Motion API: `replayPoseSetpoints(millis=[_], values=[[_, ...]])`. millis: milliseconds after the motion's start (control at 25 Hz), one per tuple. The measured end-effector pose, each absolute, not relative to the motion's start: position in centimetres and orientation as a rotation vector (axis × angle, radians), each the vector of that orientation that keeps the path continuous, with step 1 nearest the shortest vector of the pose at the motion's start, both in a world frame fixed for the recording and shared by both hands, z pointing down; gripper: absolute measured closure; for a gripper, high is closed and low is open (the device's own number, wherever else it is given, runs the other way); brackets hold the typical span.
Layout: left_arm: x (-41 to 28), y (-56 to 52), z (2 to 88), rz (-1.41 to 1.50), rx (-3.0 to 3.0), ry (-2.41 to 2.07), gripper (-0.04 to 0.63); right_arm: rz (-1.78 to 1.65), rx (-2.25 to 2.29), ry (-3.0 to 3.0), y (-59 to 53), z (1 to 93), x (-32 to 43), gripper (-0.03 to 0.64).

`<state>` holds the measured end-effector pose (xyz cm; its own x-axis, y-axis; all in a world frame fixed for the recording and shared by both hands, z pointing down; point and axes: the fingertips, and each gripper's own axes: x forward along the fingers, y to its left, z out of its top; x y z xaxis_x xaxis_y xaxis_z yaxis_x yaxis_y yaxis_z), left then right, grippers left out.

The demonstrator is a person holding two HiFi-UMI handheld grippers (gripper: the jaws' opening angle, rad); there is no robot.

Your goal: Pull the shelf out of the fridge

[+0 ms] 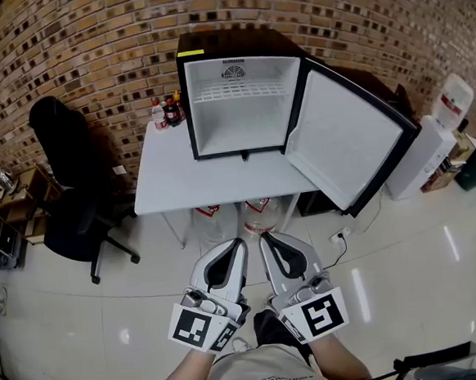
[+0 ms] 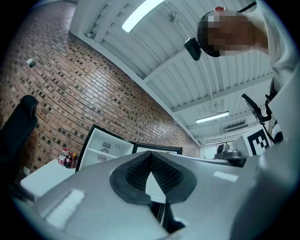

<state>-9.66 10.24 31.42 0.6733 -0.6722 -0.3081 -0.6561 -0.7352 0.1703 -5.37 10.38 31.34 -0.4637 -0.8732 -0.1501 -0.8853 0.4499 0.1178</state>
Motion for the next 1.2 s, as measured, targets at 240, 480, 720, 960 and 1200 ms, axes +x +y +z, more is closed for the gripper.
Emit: replayPoseSetpoints(millis=[240,480,720,960,1200], values=[[-9.0,7.3,31.7,-0.527,2.839,-1.131,0.592,0.264,-1.574,2.598,7.3,31.4,-4.8,0.612],[-7.5,3.0,32.0,-0.494,2.849,-1.132,0.592,0.252,-1.568,2.57,2.6,31.4,-3.2,0.612],[-5.6,-2.0,31.7,-0.476,2.852,-1.129,0.592,0.249,-1.556,2.569,-2.3,31.0,-1.5,0.613],[-3.6,-6.4,31.6,-0.457,2.838,-1.138,0.592,0.222,-1.547,2.582,-6.9,31.1,0.3,0.612],[-2.2,-10.3,31.8,-0.445,2.816,-1.164,0.592,0.208,-1.508,2.596,-10.9,30.8,1.6,0.613]])
